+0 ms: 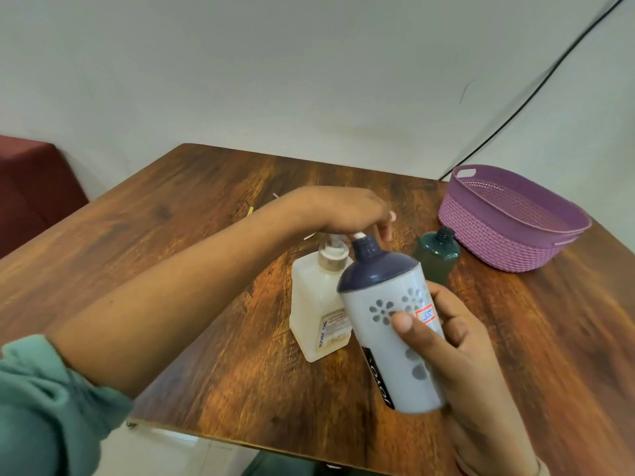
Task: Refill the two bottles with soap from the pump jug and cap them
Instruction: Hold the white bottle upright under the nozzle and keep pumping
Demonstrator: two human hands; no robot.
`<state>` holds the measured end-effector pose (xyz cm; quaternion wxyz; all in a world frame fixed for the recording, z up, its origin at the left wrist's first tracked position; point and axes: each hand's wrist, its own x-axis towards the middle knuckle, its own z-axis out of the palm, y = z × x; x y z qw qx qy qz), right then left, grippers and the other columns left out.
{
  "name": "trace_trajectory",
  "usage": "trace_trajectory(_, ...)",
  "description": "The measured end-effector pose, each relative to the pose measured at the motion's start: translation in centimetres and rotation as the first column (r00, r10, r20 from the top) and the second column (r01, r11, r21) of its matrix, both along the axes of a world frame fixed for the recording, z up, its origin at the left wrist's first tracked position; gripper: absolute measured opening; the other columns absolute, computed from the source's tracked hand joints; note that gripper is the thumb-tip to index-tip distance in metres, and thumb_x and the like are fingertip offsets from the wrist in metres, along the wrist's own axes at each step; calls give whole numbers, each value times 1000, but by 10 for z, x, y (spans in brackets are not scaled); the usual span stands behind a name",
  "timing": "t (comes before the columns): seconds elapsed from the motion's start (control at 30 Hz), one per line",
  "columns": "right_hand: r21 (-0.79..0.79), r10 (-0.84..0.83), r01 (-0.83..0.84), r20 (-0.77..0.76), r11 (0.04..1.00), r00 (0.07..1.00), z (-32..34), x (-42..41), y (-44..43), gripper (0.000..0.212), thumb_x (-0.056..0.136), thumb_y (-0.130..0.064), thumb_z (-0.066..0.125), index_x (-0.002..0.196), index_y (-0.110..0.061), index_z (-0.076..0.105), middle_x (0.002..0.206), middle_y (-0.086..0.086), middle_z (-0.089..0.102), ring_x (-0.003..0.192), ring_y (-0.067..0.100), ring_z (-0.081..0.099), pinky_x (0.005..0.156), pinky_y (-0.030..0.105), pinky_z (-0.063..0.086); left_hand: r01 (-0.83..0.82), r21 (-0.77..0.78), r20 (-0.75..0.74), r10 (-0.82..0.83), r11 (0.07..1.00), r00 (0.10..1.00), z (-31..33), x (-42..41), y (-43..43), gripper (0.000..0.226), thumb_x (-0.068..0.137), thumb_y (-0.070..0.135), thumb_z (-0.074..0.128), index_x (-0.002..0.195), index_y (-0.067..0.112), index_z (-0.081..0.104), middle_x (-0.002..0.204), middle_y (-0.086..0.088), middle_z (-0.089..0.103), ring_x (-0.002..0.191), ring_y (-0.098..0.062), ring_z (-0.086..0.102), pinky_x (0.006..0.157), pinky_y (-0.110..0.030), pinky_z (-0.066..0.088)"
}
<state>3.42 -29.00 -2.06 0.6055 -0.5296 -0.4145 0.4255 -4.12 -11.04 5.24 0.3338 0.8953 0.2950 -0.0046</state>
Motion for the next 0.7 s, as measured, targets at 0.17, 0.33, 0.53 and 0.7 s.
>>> trace_trajectory(0.17, 10, 16, -16, -4, 1000, 1000, 6, 0, 1, 67, 36, -53, 86, 95, -26, 69, 90, 12, 73, 75, 27, 71, 55, 30, 54, 79, 167, -124, -59, 983, 991, 13, -1, 2, 42, 101, 37, 30, 104, 13, 64, 105, -2, 60, 100, -19, 57, 87, -29, 42)
trace_trajectory(0.33, 0, 19, -19, -6, 1000, 1000, 5, -3, 3, 70, 34, -54, 87, 95, -24, 69, 89, 12, 73, 72, 25, 70, 53, 30, 53, 53, 95, -75, -46, 994, 996, 4, -1, 3, 40, 102, 29, 30, 105, 7, 64, 107, -6, 63, 100, -22, 58, 86, -29, 43)
trace_trajectory(0.53, -23, 23, -23, -7, 999, 1000, 2, -5, 2, 64, 39, -49, 85, 96, -26, 68, 91, 11, 73, 75, 26, 71, 55, 30, 54, 72, 103, -121, -60, 992, 991, 2, -1, 2, 40, 103, 22, 29, 110, 3, 63, 94, 1, 58, 97, -21, 57, 79, -25, 40)
trace_trajectory(0.7, -12, 9, -9, -9, 1000, 1000, 5, -4, 1, 74, 30, -59, 86, 94, -25, 69, 90, 11, 73, 75, 26, 71, 54, 29, 54, 21, 130, -47, -15, 991, 999, 10, 1, 5, 46, 101, 39, 29, 103, 10, 64, 91, 2, 60, 91, -17, 55, 86, -32, 38)
